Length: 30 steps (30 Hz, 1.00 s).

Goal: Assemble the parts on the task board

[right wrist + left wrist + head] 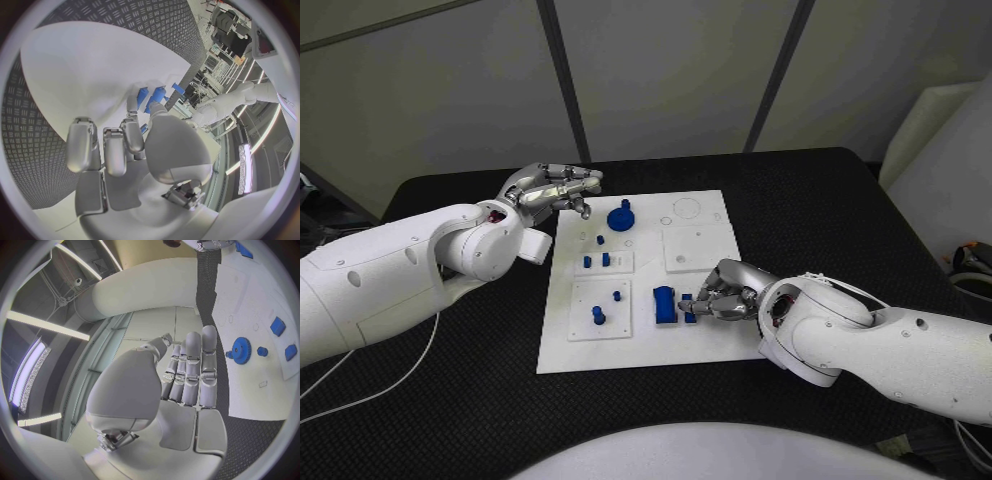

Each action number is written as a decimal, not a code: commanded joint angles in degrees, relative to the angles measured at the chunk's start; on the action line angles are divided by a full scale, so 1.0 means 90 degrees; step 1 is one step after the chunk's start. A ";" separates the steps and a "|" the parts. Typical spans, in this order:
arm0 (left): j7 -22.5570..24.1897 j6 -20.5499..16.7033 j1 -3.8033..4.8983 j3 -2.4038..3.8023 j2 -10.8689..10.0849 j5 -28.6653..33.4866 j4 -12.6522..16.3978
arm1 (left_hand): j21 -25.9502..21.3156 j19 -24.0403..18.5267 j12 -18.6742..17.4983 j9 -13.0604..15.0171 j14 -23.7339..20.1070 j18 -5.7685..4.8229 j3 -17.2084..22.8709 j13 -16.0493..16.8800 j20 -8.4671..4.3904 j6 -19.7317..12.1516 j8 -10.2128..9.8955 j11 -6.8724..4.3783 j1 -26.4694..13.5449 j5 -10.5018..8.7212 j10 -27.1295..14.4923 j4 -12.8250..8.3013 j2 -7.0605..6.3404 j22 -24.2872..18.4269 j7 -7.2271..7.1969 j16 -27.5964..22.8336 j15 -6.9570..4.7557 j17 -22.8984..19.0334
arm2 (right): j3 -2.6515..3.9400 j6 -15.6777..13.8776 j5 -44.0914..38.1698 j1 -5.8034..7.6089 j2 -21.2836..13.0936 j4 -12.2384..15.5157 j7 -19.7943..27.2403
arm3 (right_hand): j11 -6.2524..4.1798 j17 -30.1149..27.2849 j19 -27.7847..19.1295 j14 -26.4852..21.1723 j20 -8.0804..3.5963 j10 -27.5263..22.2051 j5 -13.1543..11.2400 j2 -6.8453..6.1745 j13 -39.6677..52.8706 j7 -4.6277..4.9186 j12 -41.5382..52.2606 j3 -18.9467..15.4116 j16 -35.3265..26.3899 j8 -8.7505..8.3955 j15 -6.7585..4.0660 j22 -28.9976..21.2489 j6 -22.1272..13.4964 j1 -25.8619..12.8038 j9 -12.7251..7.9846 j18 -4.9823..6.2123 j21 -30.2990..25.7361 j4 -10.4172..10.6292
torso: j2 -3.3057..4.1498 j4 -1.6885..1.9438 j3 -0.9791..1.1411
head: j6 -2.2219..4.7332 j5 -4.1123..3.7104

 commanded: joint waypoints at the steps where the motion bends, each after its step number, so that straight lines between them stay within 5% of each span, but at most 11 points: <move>1: 0.0008 0.0072 0.0009 0.0004 0.0004 -0.0013 0.0006 | -0.0023 0.0025 0.0039 -0.0010 -0.0042 -0.0113 -0.0019 -0.0006 0.0015 -0.0052 0.0041 0.0014 -0.0012 0.0037 -0.0049 0.0008 0.0044 -0.0006 0.0012 -0.0017 0.0015 -0.0006 | 0.0000 0.0000 -0.0084 0.0005 0.0003 0.0042 0.0084 | 0.0009 0.1113 0.0013 0.0551 -0.0009 0.0042 0.0031 -0.0002 0.0257 -0.0015 0.0014 -0.0047 0.0042 0.0044 -0.0042 0.0403 0.0048 -0.0050 0.0010 -0.0047 0.0032 -0.0007 | -0.0001 -0.0004 -0.0001 | 0.0007 0.0006; 9: 0.0006 0.0072 0.0008 0.0003 -0.0001 -0.0013 0.0005 | -0.0025 0.0025 0.0039 -0.0010 -0.0043 -0.0113 -0.0020 -0.0009 0.0016 -0.0056 0.0041 0.0015 -0.0013 0.0038 -0.0053 0.0012 0.0047 -0.0008 0.0013 -0.0017 0.0015 -0.0009 | -0.0001 0.0257 -0.0179 0.0005 -0.0097 0.0064 0.0125 | 0.0001 0.1090 -0.0011 0.0544 -0.0029 0.0006 -0.0713 -0.0171 0.0226 -0.0018 -0.0067 -0.0144 0.0028 0.0152 -0.0055 0.0381 -0.0059 0.0526 0.0134 -0.0041 -0.0001 -0.0253 | -0.0002 0.0001 0.0000 | 0.0008 0.0006; 16: 0.0006 0.0073 0.0008 0.0003 0.0002 -0.0013 0.0000 | -0.0025 0.0025 0.0039 -0.0010 -0.0043 -0.0113 -0.0020 -0.0009 0.0016 -0.0056 0.0041 0.0015 -0.0013 0.0038 -0.0053 0.0012 0.0047 -0.0008 0.0013 -0.0017 0.0015 -0.0009 | -0.0002 0.0357 -0.0200 0.0005 -0.0159 0.0106 0.0187 | 0.0023 0.1106 -0.0004 0.0548 -0.0011 0.0013 -0.1384 -0.0120 0.0236 0.0004 -0.0069 -0.0349 0.0035 0.0215 -0.0034 0.0395 -0.0094 0.0389 0.0199 -0.0044 0.0004 -0.0074 | 0.0000 0.0002 -0.0001 | 0.0012 0.0007; 30: -0.0001 0.0083 0.0008 0.0003 0.0001 -0.0013 -0.0003 | -0.0025 0.0025 0.0039 -0.0010 -0.0043 -0.0113 -0.0020 -0.0009 0.0016 -0.0056 0.0041 0.0015 -0.0013 0.0038 -0.0053 0.0012 0.0047 -0.0008 0.0013 -0.0017 0.0015 -0.0009 | -0.0003 0.0461 -0.0202 0.0004 -0.0217 0.0053 0.0245 | 0.0020 0.1110 -0.0001 0.0549 -0.0009 0.0020 -0.1433 -0.0073 0.0247 -0.0002 -0.0058 -0.0381 0.0036 0.0238 -0.0036 0.0401 -0.0105 0.0426 0.0222 -0.0045 0.0006 -0.0068 | 0.0002 0.0003 0.0001 | -0.0003 0.0002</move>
